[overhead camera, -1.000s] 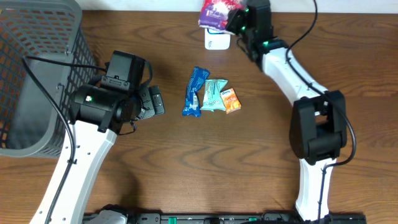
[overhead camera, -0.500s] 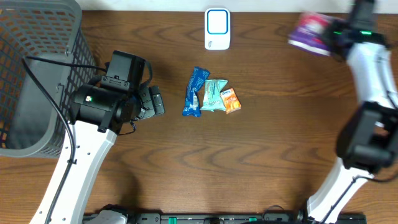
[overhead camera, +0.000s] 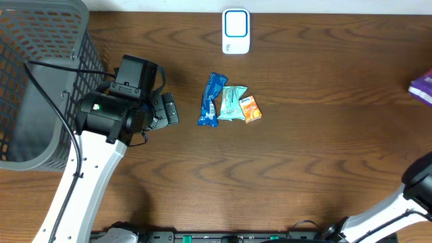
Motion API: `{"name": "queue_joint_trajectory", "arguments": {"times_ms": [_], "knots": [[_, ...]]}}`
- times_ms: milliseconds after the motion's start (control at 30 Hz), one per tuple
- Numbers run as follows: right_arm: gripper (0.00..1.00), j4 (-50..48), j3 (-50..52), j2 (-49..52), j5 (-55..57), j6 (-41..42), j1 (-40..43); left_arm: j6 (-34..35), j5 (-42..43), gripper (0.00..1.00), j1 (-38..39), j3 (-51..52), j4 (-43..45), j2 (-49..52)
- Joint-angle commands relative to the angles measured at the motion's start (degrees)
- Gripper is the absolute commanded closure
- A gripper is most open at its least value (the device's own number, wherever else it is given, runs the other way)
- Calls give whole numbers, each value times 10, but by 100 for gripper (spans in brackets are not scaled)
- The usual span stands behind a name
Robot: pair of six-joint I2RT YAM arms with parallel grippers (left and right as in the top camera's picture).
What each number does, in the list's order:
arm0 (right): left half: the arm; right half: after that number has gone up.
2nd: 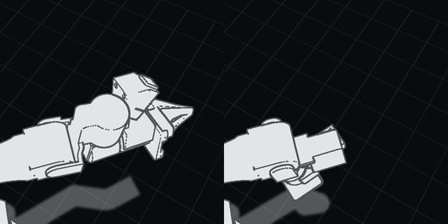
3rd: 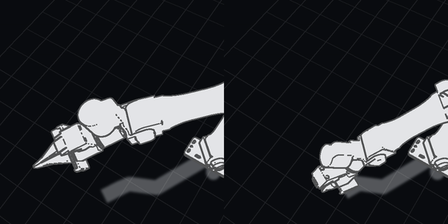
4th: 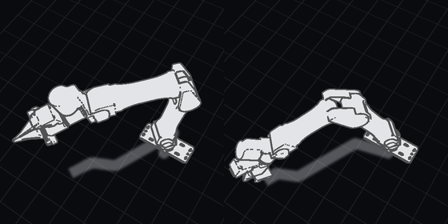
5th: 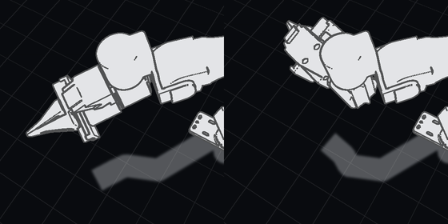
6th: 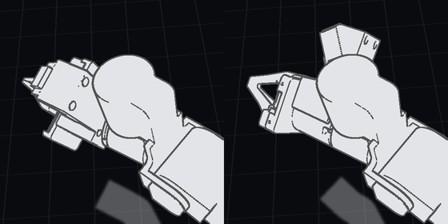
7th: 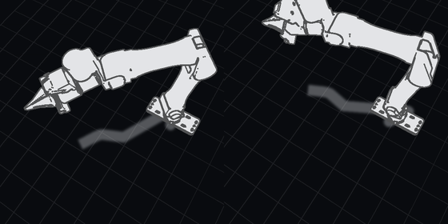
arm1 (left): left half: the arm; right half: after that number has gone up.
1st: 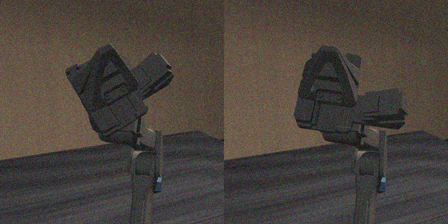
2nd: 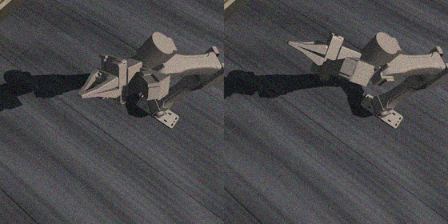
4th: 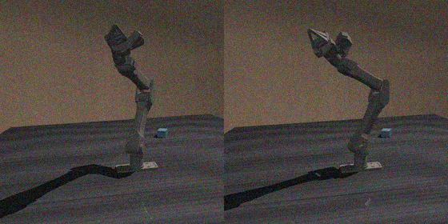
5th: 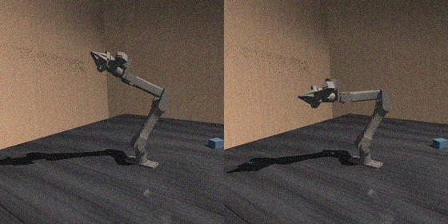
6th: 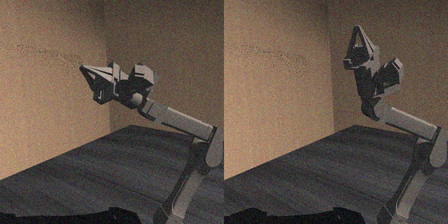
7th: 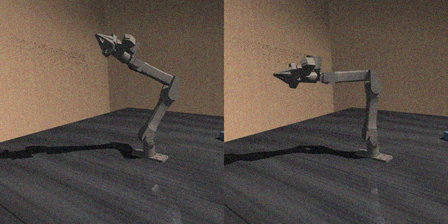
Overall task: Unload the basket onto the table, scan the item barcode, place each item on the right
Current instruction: 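Carry the liners right and drop them at the table's right edge, then reach the right gripper to the orange Kleenex pack and grasp it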
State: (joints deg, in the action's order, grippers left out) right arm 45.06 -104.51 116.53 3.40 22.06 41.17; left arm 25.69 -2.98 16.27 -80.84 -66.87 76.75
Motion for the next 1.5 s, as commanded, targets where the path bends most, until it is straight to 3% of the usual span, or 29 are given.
{"name": "queue_joint_trajectory", "arguments": {"times_ms": [0,200,367,533,667,800,867,1067,1300,1467], "knots": [[99,-25,17,-7,-5,19,26,5,-7,2,-2,1,-1,3],[98,-90,41,14,-8,114,40,5,-7,2,-2,1,-1,3],[91,-172,47,42,-9,115,37,5,-7,2,-2,1,-1,3],[82,-194,47,60,-12,115,38,5,-7,2,-2,1,-1,3],[56,-195,47,63,-32,90,37,5,-7,2,-2,1,-1,3],[41,-183,47,60,-88,66,38,5,-7,2,-2,1,-1,3],[22,-167,47,55,-95,66,38,5,-7,2,-2,1,-1,3],[21,-124,47,11,-112,31,35,5,-7,2,-2,1,-1,3],[12,-100,47,-48,-345,-92,-5,5,-7,2,-2,1,-1,3],[9,-49,47,-46,-387,-102,-78,5,-7,2,-2,1,-1,3]]}}
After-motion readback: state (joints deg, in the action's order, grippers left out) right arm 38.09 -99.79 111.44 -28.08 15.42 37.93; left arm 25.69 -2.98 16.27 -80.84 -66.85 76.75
